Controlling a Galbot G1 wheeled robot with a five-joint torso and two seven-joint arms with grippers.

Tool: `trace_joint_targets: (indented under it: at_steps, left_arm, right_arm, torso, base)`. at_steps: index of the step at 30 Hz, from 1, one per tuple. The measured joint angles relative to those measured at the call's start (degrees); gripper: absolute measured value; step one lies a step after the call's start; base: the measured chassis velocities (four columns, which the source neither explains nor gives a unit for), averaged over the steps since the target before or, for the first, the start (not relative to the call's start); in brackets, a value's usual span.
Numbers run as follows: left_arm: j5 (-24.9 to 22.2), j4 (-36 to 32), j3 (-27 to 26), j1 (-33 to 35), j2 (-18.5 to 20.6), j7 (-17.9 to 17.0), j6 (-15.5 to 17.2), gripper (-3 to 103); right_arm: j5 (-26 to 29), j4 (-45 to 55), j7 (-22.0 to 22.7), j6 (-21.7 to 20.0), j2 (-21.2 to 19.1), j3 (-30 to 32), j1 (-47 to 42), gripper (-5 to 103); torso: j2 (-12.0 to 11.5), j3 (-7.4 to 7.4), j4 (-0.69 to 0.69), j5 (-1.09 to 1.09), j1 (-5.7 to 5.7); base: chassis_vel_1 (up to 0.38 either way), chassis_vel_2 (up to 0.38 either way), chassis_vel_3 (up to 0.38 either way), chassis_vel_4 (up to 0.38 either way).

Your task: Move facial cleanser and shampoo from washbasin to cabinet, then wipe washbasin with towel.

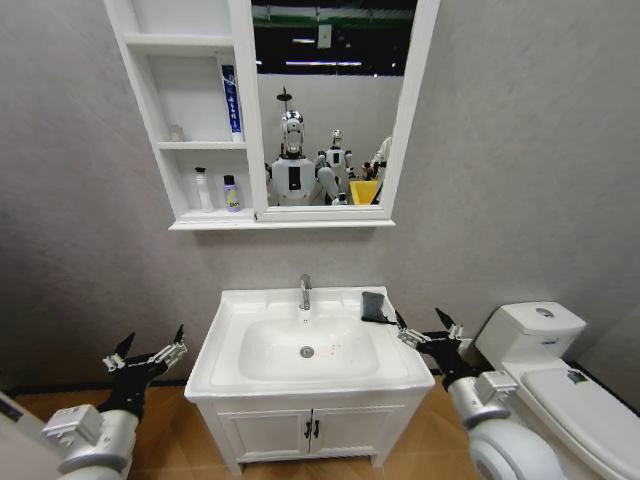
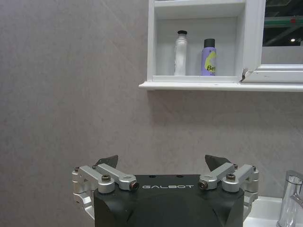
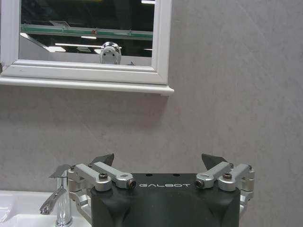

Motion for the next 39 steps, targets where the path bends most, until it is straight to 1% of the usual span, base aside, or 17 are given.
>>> trace_joint_targets:
  at_steps: [5, 12, 21, 27, 30, 31, 32, 33, 35, 36, 38, 39]
  left_arm:
    - [0.0, 0.1, 0.0, 0.0, 0.1, 0.0, 0.0, 100]
    - [-0.1, 0.1, 0.0, -0.1, 0.1, 0.0, 0.0, 100]
    - [-0.2, 0.2, 0.0, -0.1, 0.1, 0.0, 0.0, 100]
    - [-0.2, 0.2, 0.0, -0.1, 0.2, 0.0, 0.0, 100]
    - [-0.2, 0.2, 0.1, -0.1, 0.2, 0.0, 0.0, 100]
    - [-0.2, 0.2, 0.1, -0.1, 0.2, 0.0, 0.0, 100]
    - [-0.2, 0.2, 0.1, -0.1, 0.2, 0.0, 0.0, 100]
    - [-0.2, 0.2, 0.1, -0.1, 0.2, 0.0, 0.0, 100]
    - [-0.2, 0.2, 0.1, -0.1, 0.2, 0.0, 0.0, 100]
    - [-0.2, 0.2, 0.1, -0.1, 0.2, 0.0, 0.0, 100]
    - [-0.2, 0.2, 0.1, -0.1, 0.2, 0.0, -0.1, 100]
    - [-0.2, 0.2, 0.1, -0.1, 0.2, 0.0, -0.1, 100]
  right_arm:
    - [-0.4, 0.0, -0.2, 0.8, 0.9, 0.0, -0.4, 100]
    - [-2.6, 0.0, -0.5, 0.7, 2.1, 0.3, -1.2, 100]
    - [-3.1, -0.7, -0.9, 0.6, 2.3, -0.3, -0.4, 100]
    - [-3.1, -2.1, -1.0, 0.7, 2.2, -0.9, 0.8, 100]
    - [-1.8, -3.9, -0.8, 0.1, 1.3, -1.3, 2.3, 100]
    - [-0.5, -5.1, -0.3, -0.5, 0.4, -1.5, 3.3, 100]
    - [1.6, -7.5, 0.4, -1.7, -1.4, -1.7, 5.6, 100]
    - [1.6, -7.5, 0.4, -1.7, -1.4, -1.7, 5.6, 100]
    - [4.7, -12.1, 1.5, -3.9, -4.7, -2.2, 9.8, 100]
    - [4.7, -12.1, 1.5, -3.9, -4.7, -2.2, 9.8, 100]
    - [7.9, -15.6, 2.4, -6.0, -7.5, -2.8, 13.4, 100]
    - [7.9, -15.6, 2.4, -6.0, -7.5, -2.8, 13.4, 100]
  torso:
    - [0.0, 0.0, 0.0, 0.0, 0.0]
    - [0.0, 0.0, 0.0, 0.0, 0.0]
    - [0.0, 0.0, 0.0, 0.0, -0.01]
    - [0.0, 0.0, 0.0, 0.0, 0.0]
    - [0.0, 0.01, -0.01, 0.01, 0.03]
    - [0.0, 0.01, 0.0, 0.01, 0.02]
    - [0.0, 0.01, 0.0, 0.01, 0.02]
    - [0.0, 0.01, 0.0, 0.01, 0.02]
    - [0.0, 0.01, 0.0, 0.02, -0.01]
    - [0.0, 0.01, 0.0, 0.02, -0.01]
    - [0.0, 0.0, 0.0, 0.02, -0.01]
    - [0.0, 0.0, 0.0, 0.02, -0.01]
  base:
    - [0.0, 0.0, 0.0, 0.0]
    - [0.0, 0.0, 0.0, 0.0]
    - [-0.023, 0.014, 0.01, -0.012]
    - [-0.064, 0.075, 0.092, -0.08]
    - [-0.037, 0.067, 0.037, -0.052]
    - [0.0, 0.0, 0.0, 0.0]
    - [0.0, 0.0, 0.0, 0.0]
    - [0.0, 0.0, 0.0, 0.0]
    - [0.0, 0.0, 0.0, 0.0]
    - [0.0, 0.0, 0.0, 0.0]
    - [0.01, -0.008, 0.002, 0.025]
    - [0.019, -0.017, 0.003, 0.05]
